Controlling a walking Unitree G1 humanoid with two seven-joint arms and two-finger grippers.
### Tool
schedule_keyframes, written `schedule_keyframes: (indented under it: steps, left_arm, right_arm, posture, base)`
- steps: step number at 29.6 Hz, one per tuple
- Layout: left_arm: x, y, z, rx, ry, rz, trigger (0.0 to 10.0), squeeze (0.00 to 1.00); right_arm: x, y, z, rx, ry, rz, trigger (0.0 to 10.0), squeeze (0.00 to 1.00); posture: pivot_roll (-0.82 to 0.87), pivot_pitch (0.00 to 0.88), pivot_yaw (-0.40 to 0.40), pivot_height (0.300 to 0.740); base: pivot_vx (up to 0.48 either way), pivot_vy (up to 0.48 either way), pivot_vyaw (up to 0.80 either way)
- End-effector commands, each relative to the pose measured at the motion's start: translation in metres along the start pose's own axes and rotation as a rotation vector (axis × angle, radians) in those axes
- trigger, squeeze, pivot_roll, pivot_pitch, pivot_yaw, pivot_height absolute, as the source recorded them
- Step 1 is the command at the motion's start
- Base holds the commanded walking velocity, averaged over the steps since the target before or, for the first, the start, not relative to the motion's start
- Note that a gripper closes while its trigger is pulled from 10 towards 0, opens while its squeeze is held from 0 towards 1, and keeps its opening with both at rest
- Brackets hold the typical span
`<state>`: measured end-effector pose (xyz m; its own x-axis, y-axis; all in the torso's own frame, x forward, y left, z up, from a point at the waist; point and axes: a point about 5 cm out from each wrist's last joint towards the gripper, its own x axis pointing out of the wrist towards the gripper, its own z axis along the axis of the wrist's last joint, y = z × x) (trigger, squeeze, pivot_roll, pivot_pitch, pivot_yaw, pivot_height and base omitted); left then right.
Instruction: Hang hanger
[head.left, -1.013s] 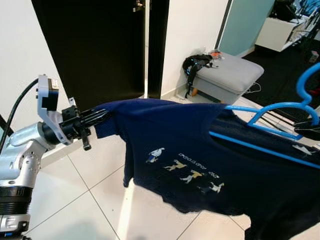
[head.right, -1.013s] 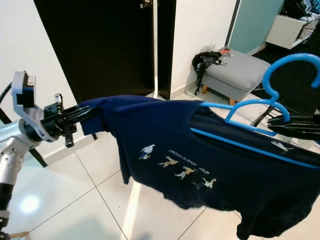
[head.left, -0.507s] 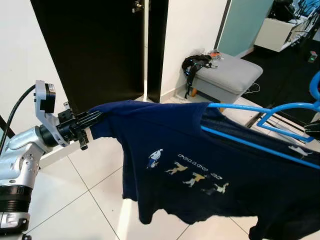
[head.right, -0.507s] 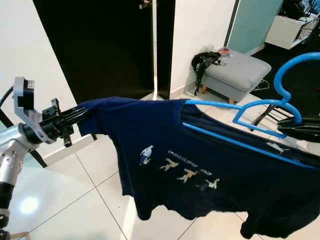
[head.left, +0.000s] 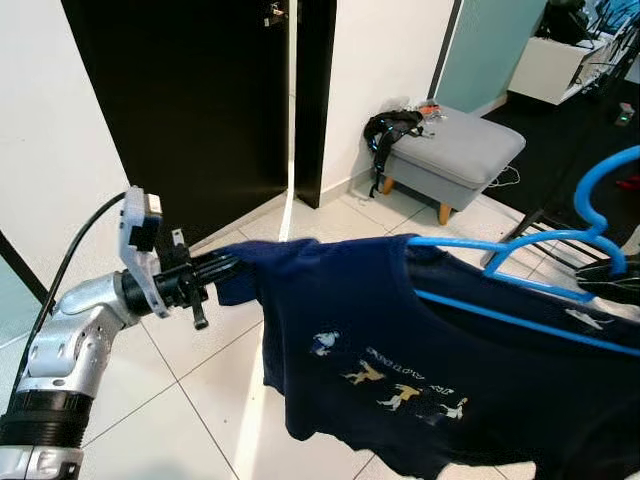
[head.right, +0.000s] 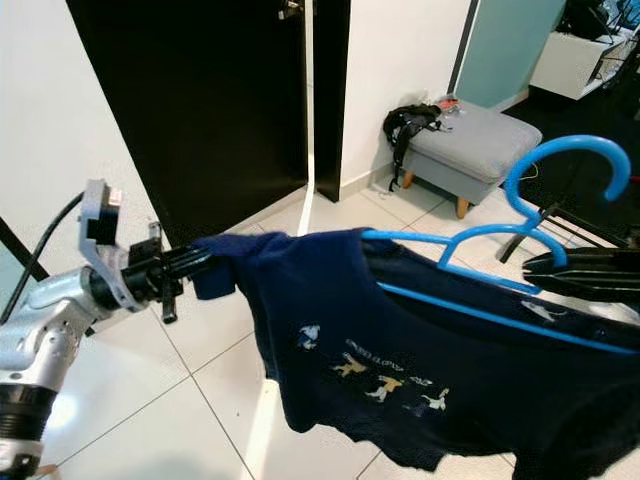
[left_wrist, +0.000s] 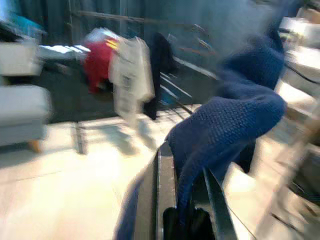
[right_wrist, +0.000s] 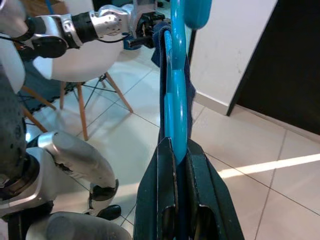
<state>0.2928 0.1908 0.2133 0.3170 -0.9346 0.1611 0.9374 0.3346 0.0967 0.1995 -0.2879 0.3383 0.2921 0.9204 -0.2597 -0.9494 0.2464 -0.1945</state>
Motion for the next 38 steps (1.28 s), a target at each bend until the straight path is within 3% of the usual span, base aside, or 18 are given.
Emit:
schedule_keyframes:
  steps: [1, 6, 9, 11, 13, 14, 17, 19, 20, 22, 23, 24, 25, 27, 28, 29, 30, 38]
  left_arm:
    - [-0.009, -0.004, 0.018, 0.009, 0.020, -0.073, 10.0, 1.00]
    - [-0.020, -0.005, 0.036, 0.020, 0.027, -0.114, 10.0, 1.00]
    - [-0.036, -0.012, 0.053, 0.021, 0.104, -0.178, 10.0, 1.00]
    - [-0.036, -0.012, 0.053, 0.021, 0.104, -0.178, 10.0, 1.00]
    - [-0.045, -0.010, 0.077, 0.107, 0.146, -0.180, 10.0, 1.00]
    - [-0.039, -0.011, 0.087, 0.158, 0.123, -0.201, 10.0, 1.00]
    - [-0.034, -0.012, 0.094, 0.189, 0.102, -0.217, 10.0, 1.00]
    - [-0.010, -0.019, 0.100, 0.213, 0.054, -0.319, 10.0, 1.00]
    - [-0.010, -0.019, 0.100, 0.213, 0.054, -0.319, 10.0, 1.00]
    - [0.011, -0.022, 0.101, 0.226, 0.034, -0.397, 10.0, 1.00]
    - [0.011, -0.022, 0.101, 0.226, 0.034, -0.397, 10.0, 1.00]
    - [0.025, -0.020, 0.099, 0.240, 0.034, -0.414, 10.0, 1.00]
    - [0.040, -0.016, 0.096, 0.218, 0.035, -0.400, 10.0, 1.00]
    - [0.040, -0.016, 0.096, 0.218, 0.035, -0.400, 10.0, 1.00]
    - [0.053, -0.013, 0.092, 0.186, 0.048, -0.396, 10.0, 1.00]
    - [0.053, -0.013, 0.092, 0.186, 0.048, -0.396, 10.0, 1.00]
    - [0.063, -0.014, 0.086, 0.146, 0.073, -0.405, 10.0, 0.00]
    - [0.080, -0.016, 0.067, 0.068, 0.137, -0.383, 10.0, 0.00]
  right_arm:
    - [0.007, 0.000, 0.002, -0.018, -0.007, 0.031, 10.0, 0.00]
    - [0.009, 0.000, 0.000, -0.018, -0.003, 0.037, 10.0, 0.00]
    - [0.012, 0.000, -0.003, -0.014, 0.008, 0.042, 10.0, 0.00]
    - [0.012, 0.000, -0.003, -0.014, 0.008, 0.042, 10.0, 0.00]
    - [0.013, -0.002, -0.008, -0.009, 0.027, 0.045, 10.0, 0.00]
    - [0.016, -0.002, -0.010, -0.008, 0.033, 0.055, 10.0, 0.00]
    - [0.018, -0.003, -0.011, -0.007, 0.037, 0.061, 10.0, 0.00]
    - [0.028, -0.005, -0.019, -0.016, 0.082, 0.074, 10.0, 0.00]
    - [0.028, -0.005, -0.019, -0.016, 0.082, 0.074, 10.0, 0.00]
    - [0.039, -0.012, -0.025, -0.044, 0.109, 0.071, 10.0, 0.00]
    - [0.039, -0.012, -0.025, -0.044, 0.109, 0.071, 10.0, 0.00]
    - [0.048, -0.016, -0.027, -0.064, 0.101, 0.070, 10.0, 0.00]
    - [0.058, -0.021, -0.027, -0.084, 0.082, 0.074, 10.0, 0.00]
    - [0.058, -0.021, -0.027, -0.084, 0.082, 0.074, 10.0, 0.00]
    - [0.067, -0.025, -0.027, -0.105, 0.066, 0.075, 10.0, 0.00]
    - [0.067, -0.025, -0.027, -0.105, 0.066, 0.075, 10.0, 0.00]
    - [0.077, -0.029, -0.028, -0.123, 0.051, 0.074, 10.0, 0.00]
    - [0.101, -0.034, -0.024, -0.162, -0.012, 0.095, 10.0, 0.00]
  posture:
    - [-0.08, 0.090, -0.028, 0.740]
    - [-0.08, 0.089, -0.029, 0.740]
    - [-0.07, 0.087, -0.029, 0.740]
    - [-0.07, 0.087, -0.029, 0.740]
    - [-0.07, 0.083, -0.033, 0.740]
    - [-0.07, 0.079, -0.031, 0.740]
    - [-0.07, 0.079, -0.031, 0.740]
    - [-0.07, 0.069, -0.031, 0.740]
    - [-0.07, 0.069, -0.031, 0.740]
    - [-0.06, 0.063, -0.025, 0.740]
    - [-0.06, 0.063, -0.025, 0.740]
    - [-0.06, 0.058, -0.021, 0.740]
    - [-0.05, 0.053, -0.020, 0.740]
    - [-0.05, 0.053, -0.020, 0.740]
    - [-0.05, 0.051, -0.017, 0.740]
    - [-0.05, 0.051, -0.017, 0.740]
    - [-0.05, 0.046, -0.015, 0.740]
    - [-0.04, 0.047, -0.008, 0.740]
  base:
    - [0.000, 0.000, 0.00]
    - [0.000, 0.000, 0.00]
    - [0.000, 0.000, 0.00]
    - [0.000, 0.000, 0.00]
    - [0.000, 0.000, 0.00]
    - [0.000, 0.000, 0.00]
    - [0.000, 0.000, 0.00]
    - [0.000, 0.000, 0.00]
    - [0.000, 0.000, 0.00]
    - [0.000, 0.000, 0.00]
    - [0.000, 0.000, 0.00]
    - [0.000, 0.000, 0.00]
    - [0.000, 0.000, 0.00]
    - [0.000, 0.000, 0.00]
    - [0.000, 0.000, 0.00]
    - [0.000, 0.000, 0.00]
    - [0.000, 0.000, 0.00]
    - [0.000, 0.000, 0.00]
